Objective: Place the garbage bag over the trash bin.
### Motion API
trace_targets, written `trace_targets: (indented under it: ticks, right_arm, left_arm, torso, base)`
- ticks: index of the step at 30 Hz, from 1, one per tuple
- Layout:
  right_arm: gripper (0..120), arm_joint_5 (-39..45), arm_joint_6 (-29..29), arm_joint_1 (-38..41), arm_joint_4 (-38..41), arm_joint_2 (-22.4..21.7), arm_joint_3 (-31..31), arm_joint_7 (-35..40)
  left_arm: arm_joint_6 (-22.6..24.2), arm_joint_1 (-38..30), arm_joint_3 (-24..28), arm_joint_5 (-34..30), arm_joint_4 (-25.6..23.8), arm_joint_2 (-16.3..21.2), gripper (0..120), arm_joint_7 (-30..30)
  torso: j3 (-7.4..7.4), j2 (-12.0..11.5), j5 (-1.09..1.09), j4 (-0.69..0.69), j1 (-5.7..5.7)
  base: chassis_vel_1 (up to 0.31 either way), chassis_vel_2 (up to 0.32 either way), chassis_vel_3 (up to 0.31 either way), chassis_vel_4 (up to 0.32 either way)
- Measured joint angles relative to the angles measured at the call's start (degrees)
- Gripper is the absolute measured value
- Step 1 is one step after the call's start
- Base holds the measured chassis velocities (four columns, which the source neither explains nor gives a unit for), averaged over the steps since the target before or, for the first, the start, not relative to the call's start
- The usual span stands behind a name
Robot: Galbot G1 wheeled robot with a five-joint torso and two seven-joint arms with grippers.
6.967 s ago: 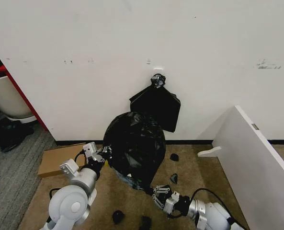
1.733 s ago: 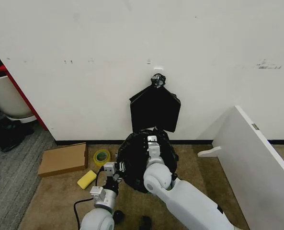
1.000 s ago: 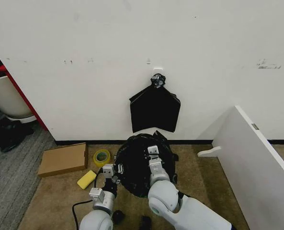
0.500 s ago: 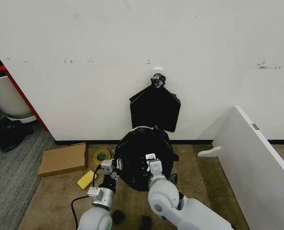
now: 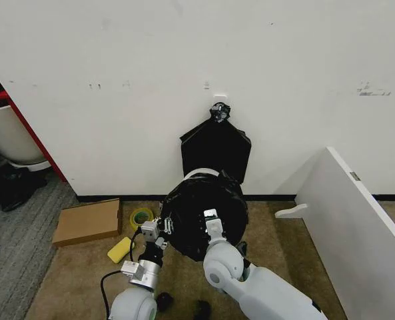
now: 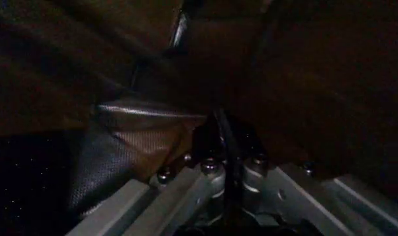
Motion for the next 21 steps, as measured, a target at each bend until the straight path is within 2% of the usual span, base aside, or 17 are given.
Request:
trace_targets:
  ticks: [6,10,20,21]
  right_arm:
    - [0,-7.6,2.06,0.05,-1.49,-0.67,0.59,-1.71]
    - [0,-9.68,3.92,-1.07,-0.18,-0.95,1.51,-2.82]
    - [0,-3.4,6.61,-6.54,9.49,-3.12,1.9,-5.94]
    - [3,-2.05,7.26,-7.51,11.15,-3.56,2.03,-6.94]
  left_arm:
    - [-0.05,0.12,-0.01,0.01,0.24,0.14,1,0.09]
    - [-0.01,0.11,-0.11,-0.07,0.62,0.22,1,0.01]
    - [0.92,-0.53,-0.82,-2.25,1.35,0.09,1,-1.09]
    - [1.15,-0.73,-1.01,-2.72,1.35,0.13,1,-1.3]
  torso:
    - [0.0,0.0,0.0,0.0,0.0]
    - [0.0,0.0,0.0,0.0,0.0]
    - [0.0,0.0,0.0,-0.01,0.0]
    - [0.0,0.0,0.0,0.0,0.0]
  base:
    - [0.0,0.0,0.0,0.0]
    - [0.0,0.0,0.0,0.0]
    - [0.0,0.0,0.0,0.0]
    - [0.0,0.0,0.0,0.0]
